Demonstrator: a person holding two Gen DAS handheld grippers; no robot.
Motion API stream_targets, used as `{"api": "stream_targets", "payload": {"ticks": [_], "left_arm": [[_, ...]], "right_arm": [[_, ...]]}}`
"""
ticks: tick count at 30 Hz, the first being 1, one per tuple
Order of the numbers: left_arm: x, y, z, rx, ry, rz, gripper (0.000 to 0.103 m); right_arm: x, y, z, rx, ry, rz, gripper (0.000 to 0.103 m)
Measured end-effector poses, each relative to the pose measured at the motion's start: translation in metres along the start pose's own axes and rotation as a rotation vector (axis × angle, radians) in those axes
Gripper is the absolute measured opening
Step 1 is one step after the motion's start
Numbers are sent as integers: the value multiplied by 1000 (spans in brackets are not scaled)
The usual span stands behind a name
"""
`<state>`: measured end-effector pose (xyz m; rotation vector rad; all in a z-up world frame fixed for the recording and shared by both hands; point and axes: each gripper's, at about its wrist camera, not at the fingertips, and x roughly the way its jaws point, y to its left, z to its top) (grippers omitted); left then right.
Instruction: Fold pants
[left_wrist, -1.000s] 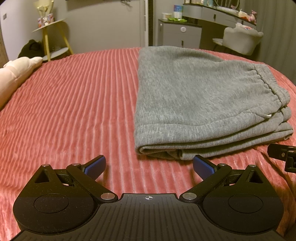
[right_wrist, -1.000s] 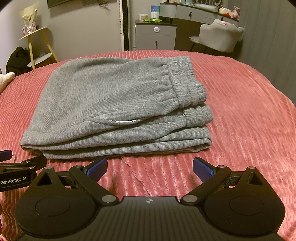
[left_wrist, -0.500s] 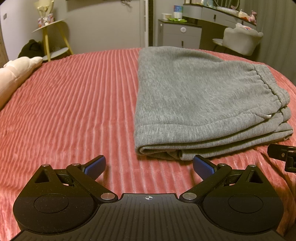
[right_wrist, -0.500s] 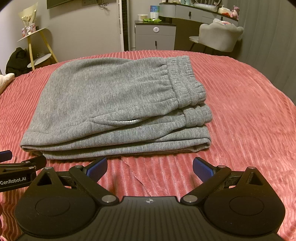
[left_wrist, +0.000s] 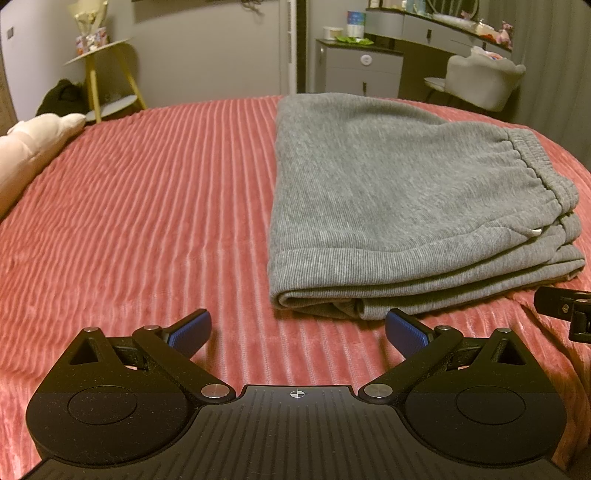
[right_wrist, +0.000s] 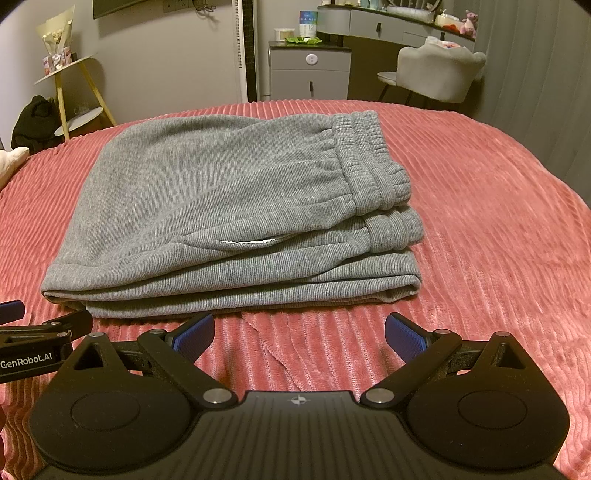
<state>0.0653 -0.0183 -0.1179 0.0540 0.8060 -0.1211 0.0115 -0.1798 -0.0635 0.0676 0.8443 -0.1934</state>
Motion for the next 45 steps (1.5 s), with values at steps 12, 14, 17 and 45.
{"api": "stream_targets", "payload": {"ticks": [12, 14, 17, 45], "left_arm": [[-1, -1, 1, 1, 1, 1, 103], [0, -1, 1, 0, 1, 1, 103], [0, -1, 1, 2, 0, 0, 103], [-1, -2, 1, 11, -10, -12, 103]], "right_arm": [[0, 0, 0, 2, 0, 0, 99], [0, 0, 0, 1, 0, 0, 99], [0, -1, 0, 1, 0, 1, 99], [0, 1, -1, 6, 0, -2, 99]]}}
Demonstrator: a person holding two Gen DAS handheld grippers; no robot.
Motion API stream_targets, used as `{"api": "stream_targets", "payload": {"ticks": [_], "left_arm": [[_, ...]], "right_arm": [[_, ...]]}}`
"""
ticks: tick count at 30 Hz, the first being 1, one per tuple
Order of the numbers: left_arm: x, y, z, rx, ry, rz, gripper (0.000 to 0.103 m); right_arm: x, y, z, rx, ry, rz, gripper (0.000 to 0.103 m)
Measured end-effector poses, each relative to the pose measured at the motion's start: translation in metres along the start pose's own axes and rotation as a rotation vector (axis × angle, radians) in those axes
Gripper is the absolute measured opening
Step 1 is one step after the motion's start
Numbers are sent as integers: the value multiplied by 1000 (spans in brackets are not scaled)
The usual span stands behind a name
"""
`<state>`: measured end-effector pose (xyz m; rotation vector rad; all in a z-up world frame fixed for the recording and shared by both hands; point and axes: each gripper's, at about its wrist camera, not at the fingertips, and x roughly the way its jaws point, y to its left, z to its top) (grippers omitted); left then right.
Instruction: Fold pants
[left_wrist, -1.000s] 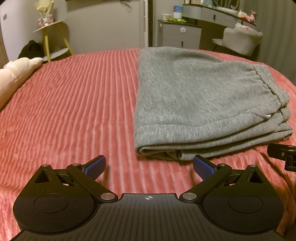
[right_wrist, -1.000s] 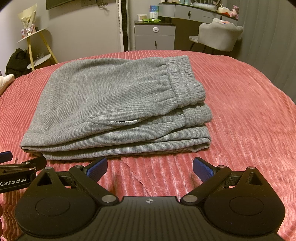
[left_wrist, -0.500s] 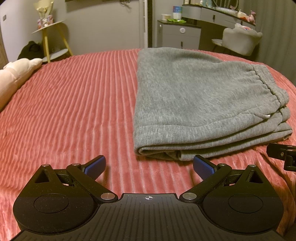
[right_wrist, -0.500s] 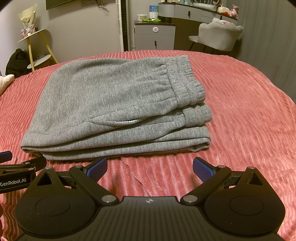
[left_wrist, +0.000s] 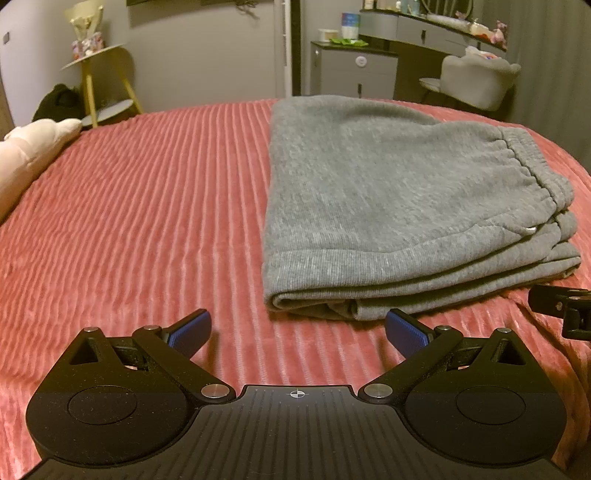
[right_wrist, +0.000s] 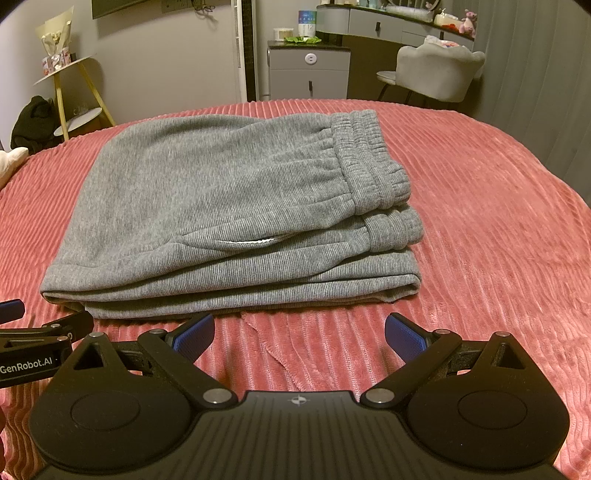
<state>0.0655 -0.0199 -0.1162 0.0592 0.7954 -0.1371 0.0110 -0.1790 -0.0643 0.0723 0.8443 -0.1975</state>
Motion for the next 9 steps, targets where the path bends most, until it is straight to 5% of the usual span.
{"api": "stream_targets", "payload": {"ticks": [9], "left_arm": [[-2, 1, -2, 0, -25, -18, 103]], "right_arm": [[0, 0, 0, 1, 1, -1, 99]]}}
